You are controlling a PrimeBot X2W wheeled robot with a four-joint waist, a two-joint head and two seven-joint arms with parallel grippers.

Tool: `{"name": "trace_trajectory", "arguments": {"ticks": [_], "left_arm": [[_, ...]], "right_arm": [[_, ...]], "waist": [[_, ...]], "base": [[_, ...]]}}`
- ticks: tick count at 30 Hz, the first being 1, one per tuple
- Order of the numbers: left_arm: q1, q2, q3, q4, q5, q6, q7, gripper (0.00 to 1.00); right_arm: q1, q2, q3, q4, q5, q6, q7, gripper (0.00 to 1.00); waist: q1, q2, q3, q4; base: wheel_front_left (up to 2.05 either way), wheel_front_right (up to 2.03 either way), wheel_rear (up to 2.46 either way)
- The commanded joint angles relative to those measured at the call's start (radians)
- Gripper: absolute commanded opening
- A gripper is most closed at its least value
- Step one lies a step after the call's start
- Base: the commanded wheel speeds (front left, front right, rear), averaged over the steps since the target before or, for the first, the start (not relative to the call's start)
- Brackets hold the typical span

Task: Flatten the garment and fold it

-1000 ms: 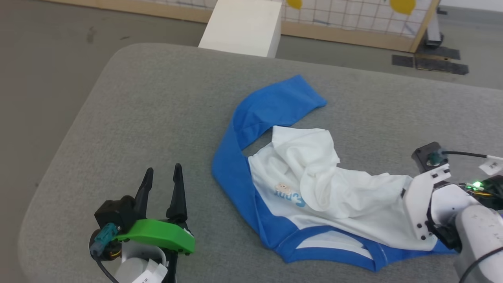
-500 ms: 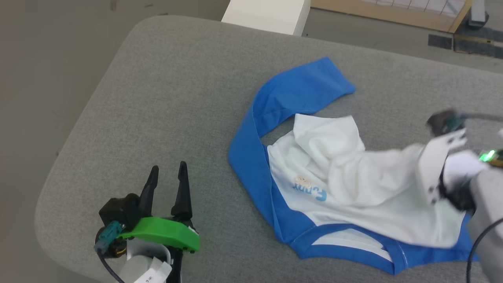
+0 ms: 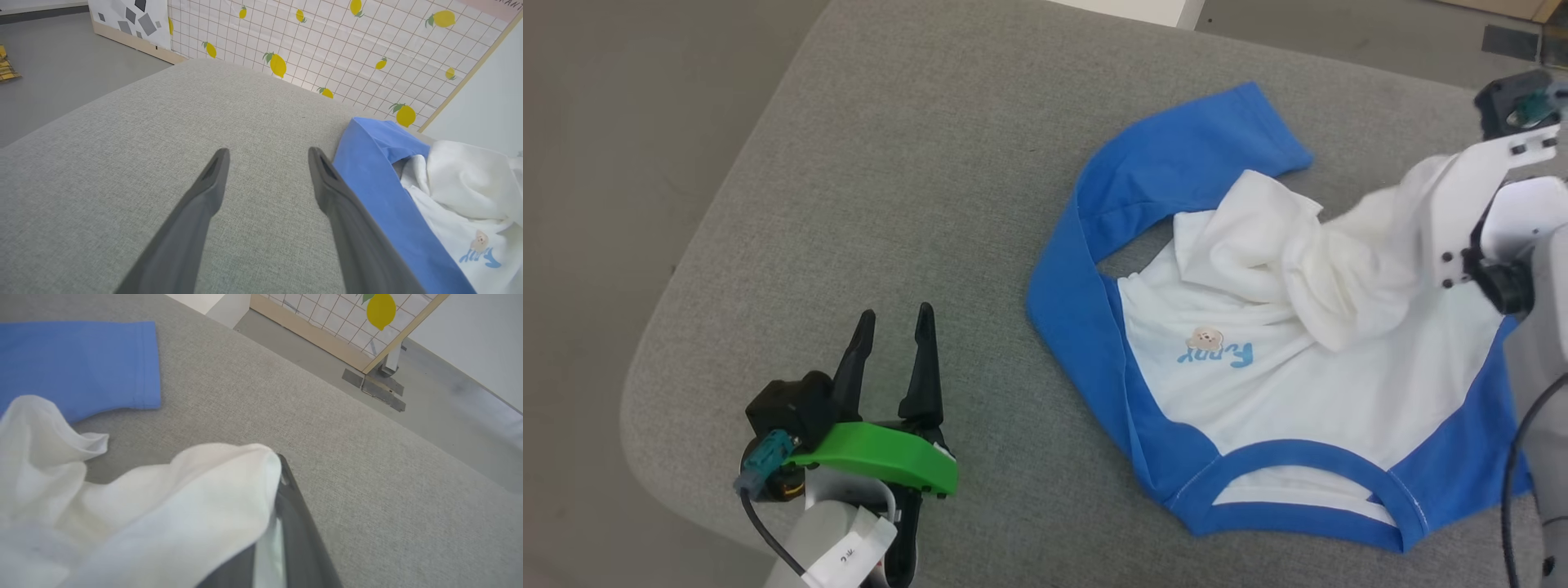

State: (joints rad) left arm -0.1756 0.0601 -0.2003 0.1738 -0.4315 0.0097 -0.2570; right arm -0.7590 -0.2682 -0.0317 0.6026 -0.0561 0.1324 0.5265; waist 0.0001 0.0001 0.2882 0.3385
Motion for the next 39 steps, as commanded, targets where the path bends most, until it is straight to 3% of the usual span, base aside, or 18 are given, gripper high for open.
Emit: {"name": "trace_trajectory", "arguments": {"ticks": [1,6,13,26,32,39], "left_arm": [[-0.010,-0.005,0.005,0.003,-0.008,-0.002,-0.005,1.00],[-0.001,-0.006,0.011,0.018,0.000,-0.009,-0.005,1.00],[0.026,0.006,0.013,0.044,0.000,-0.015,0.000,1.00],[0.042,0.014,-0.030,0.052,-0.023,-0.023,0.104,1.00],[-0.016,0.005,-0.117,0.083,-0.032,-0.012,0.307,1.00],[-0.108,0.002,-0.195,0.115,-0.021,0.052,0.612,1.00]], "right_arm": [[-0.004,0.009,-0.011,0.014,0.007,-0.002,-0.012,1.00],[0.024,0.024,-0.056,0.008,0.057,-0.002,-0.110,1.00],[0.185,0.091,-0.132,-0.148,0.184,-0.002,-0.260,1.00],[0.615,0.206,-0.269,-0.446,0.241,-0.002,-0.244,1.00],[0.694,0.217,-0.290,-0.521,0.257,-0.002,-0.220,1.00],[0.714,0.218,-0.286,-0.528,0.293,-0.002,-0.221,1.00]], "waist": [[-0.0001,-0.0001,-0.012,-0.007],[-0.0001,-0.0001,-0.067,-0.039],[-0.0001,-0.0001,-0.160,-0.115],[-0.0001,-0.0001,-0.239,-0.209],[-0.0001,-0.0001,-0.247,-0.226],[-0.0001,-0.0001,-0.240,-0.248]], "base": [[0.00,0.00,0.00],[0.00,0.00,0.00],[0.00,0.00,0.00],[0.00,0.00,0.00],[0.00,0.00,0.00],[0.00,0.00,0.00]]}}
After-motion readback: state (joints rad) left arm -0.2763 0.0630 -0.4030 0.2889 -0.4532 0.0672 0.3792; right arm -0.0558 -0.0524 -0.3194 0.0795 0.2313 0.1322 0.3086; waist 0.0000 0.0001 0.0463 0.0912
